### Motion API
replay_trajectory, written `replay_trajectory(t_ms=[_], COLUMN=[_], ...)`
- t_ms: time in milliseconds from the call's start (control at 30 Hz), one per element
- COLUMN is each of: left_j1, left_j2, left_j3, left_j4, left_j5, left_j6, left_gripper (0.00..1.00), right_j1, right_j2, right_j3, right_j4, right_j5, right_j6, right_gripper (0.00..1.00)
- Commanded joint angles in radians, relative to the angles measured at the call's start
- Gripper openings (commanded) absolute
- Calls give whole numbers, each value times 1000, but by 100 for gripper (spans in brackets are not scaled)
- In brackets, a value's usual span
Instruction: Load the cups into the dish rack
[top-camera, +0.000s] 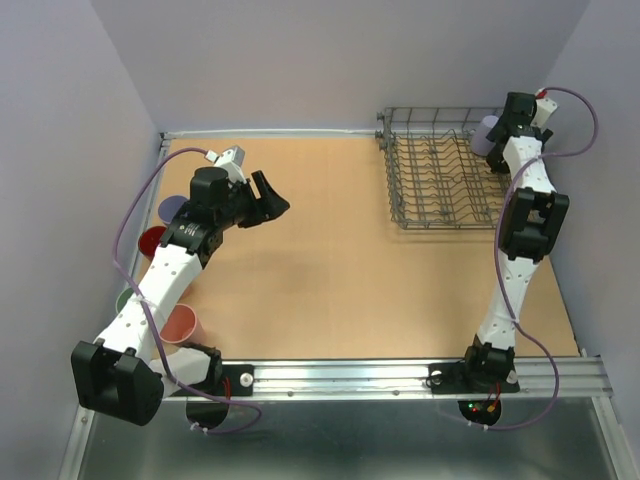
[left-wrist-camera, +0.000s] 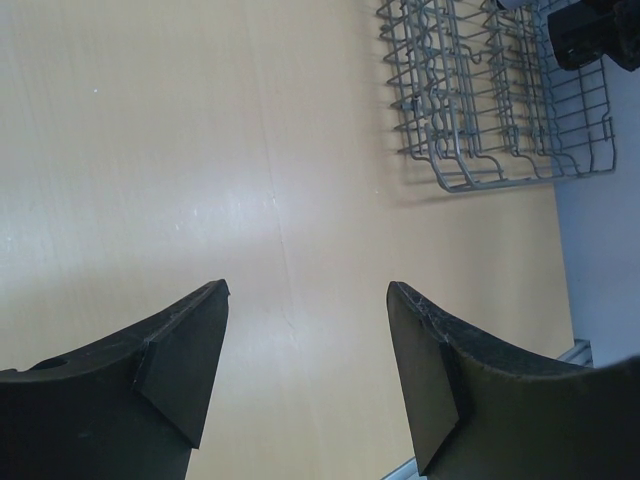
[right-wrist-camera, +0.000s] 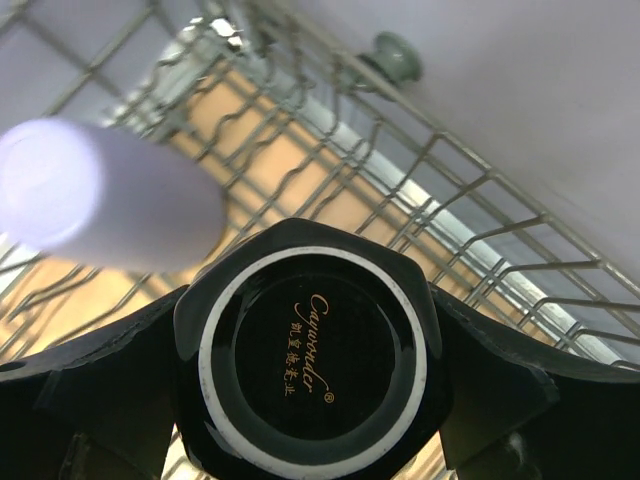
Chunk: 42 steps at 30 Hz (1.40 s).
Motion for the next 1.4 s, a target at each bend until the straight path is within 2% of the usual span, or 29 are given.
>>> replay_trajectory(t_ms=[0,133,367,767,833,900,933,967,1000,1067,1100,1133,1233,1267,1367], left_j1=[0,0,0,0,0,0,1,0,0,0,0,0,0,0,1], left_j2=[-41,-40,-40,-28,-21,-9,-6,0,2,11,14,15,25,25,29], left_j3=[17,17,5,5,11,22,25,28,33,34,33,33,28,28,33], left_j4=[-24,-45,-56,-87,-85,-87,-88,-87,-83,-77,-77,-73,-62,-60,-57], left_j5=[-4,-1,9,-3,-1,-3,-1,-1,-1,2,2,5,12,13,13], left_j6=[20,28,36,71,76,79,80,82,83,83,83,83,80,77,77], left_gripper=[75,75,74,74,74,74,74,74,74,74,74,74,74,74,74], right_j1=[-29,-41,-49,-49,-47,-47,-46,-46,-46,-46,-46,-46,-46,-46,-46], right_j2=[26,40,43,129,131,128,126,120,120,112,109,108,97,94,86], right_j3=[81,36,-56,-28,-34,-52,-60,-68,-76,-79,-79,-77,-71,-66,-51], right_j4=[82,99,235,271,271,269,269,269,269,269,269,269,271,271,272], right_j5=[102,109,69,61,53,58,65,69,75,76,79,81,87,87,78], right_j6=[51,137,203,251,254,255,255,254,251,235,231,220,209,206,199], right_gripper=[0,0,0,1,4,14,24,52,63,78,81,89,94,100,100])
